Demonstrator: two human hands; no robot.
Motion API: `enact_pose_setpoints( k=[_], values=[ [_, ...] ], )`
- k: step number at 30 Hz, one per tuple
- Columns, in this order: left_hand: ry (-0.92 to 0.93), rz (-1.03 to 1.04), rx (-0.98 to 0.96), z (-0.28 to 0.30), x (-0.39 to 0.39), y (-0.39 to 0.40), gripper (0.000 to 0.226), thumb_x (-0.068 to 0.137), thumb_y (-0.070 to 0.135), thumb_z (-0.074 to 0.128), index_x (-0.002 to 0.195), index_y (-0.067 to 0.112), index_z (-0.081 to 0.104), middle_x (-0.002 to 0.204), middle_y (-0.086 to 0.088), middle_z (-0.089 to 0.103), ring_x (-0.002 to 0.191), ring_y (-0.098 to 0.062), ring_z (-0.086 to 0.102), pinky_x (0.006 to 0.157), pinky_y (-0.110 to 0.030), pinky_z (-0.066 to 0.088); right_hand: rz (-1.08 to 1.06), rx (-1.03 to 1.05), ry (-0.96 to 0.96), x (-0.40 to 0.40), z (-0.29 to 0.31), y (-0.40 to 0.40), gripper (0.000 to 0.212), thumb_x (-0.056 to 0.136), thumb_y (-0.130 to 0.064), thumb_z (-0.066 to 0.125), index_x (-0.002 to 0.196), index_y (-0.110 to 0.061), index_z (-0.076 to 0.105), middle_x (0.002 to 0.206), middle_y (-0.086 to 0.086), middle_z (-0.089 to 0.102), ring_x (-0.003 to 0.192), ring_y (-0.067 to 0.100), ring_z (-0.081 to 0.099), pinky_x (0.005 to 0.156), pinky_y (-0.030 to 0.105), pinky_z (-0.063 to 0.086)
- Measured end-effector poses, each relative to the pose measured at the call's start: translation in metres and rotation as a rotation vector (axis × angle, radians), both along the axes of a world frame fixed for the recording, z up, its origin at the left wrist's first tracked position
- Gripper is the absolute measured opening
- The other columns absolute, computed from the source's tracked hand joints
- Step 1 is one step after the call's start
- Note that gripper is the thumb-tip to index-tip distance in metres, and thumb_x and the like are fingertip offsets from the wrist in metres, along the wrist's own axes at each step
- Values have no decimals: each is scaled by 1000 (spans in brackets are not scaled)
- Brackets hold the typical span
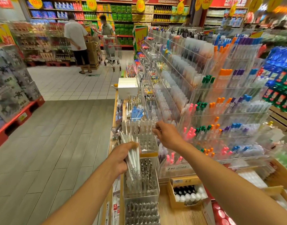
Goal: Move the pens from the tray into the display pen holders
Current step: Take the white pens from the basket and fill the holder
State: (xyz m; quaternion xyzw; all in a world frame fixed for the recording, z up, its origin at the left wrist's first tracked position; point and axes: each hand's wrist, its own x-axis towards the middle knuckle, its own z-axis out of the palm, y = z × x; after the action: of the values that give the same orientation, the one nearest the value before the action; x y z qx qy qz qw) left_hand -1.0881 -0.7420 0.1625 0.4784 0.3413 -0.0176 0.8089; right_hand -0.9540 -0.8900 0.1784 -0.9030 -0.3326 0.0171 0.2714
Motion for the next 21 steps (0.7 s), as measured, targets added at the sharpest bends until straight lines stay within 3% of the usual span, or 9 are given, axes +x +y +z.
enact_pose_setpoints(
  k=[4, 8, 13, 15, 17, 19, 21],
  values=[
    [-9, -3, -18, 0, 3, -5, 6, 88, 6, 67, 90, 0, 68, 67, -12, 71, 58, -20, 71, 52, -29, 54, 38, -45, -44, 0, 0, -1, 19, 101, -29, 49, 84, -20, 47, 69, -7, 52, 61, 10, 49, 50, 26, 31],
    [-13, -6, -38, -1, 4, -9, 6, 87, 5, 67, 90, 0, 67, 68, -14, 73, 58, -21, 71, 50, -27, 54, 39, -78, -59, 0, 2, 0, 18, 101, -29, 47, 86, -19, 47, 70, -6, 52, 60, 9, 47, 49, 25, 29],
    [-4, -33, -30, 0, 2, -11, 11, 89, 8, 67, 97, 1, 68, 72, -13, 75, 58, -20, 72, 50, -26, 54, -4, -73, -11, 3, 8, -1, 19, 96, -32, 58, 91, -15, 65, 64, -6, 58, 59, 11, 54, 58, 28, 38],
    [-8, -39, -27, 0, 1, -11, 13, 89, 8, 67, 99, 0, 68, 71, -14, 74, 54, -20, 70, 47, -25, 53, -20, -74, 57, 5, 10, -6, 29, 92, -36, 64, 100, -9, 70, 72, 3, 68, 62, 12, 59, 64, 28, 43],
    [-19, -39, -18, 2, 0, -11, 13, 89, 8, 68, 98, 0, 69, 71, -15, 73, 53, -20, 69, 46, -24, 52, -31, -90, 113, 6, 9, -13, 27, 88, -35, 70, 89, -8, 71, 78, 5, 71, 67, 14, 64, 69, 28, 47],
    [-32, -36, -13, 3, 0, -12, 11, 89, 7, 68, 96, 0, 70, 70, -15, 73, 53, -20, 69, 46, -24, 52, -31, -62, 183, 5, 9, -19, 18, 86, -28, 73, 78, -13, 70, 72, -1, 70, 62, 11, 67, 66, 28, 52],
    [-38, -32, -5, 4, 0, -12, 11, 88, 7, 69, 96, 0, 70, 71, -15, 73, 55, -20, 70, 47, -25, 53, -42, 20, 281, 2, 8, -22, 15, 86, -23, 73, 79, -13, 66, 73, 0, 70, 58, 11, 67, 58, 25, 54]
  ],
)
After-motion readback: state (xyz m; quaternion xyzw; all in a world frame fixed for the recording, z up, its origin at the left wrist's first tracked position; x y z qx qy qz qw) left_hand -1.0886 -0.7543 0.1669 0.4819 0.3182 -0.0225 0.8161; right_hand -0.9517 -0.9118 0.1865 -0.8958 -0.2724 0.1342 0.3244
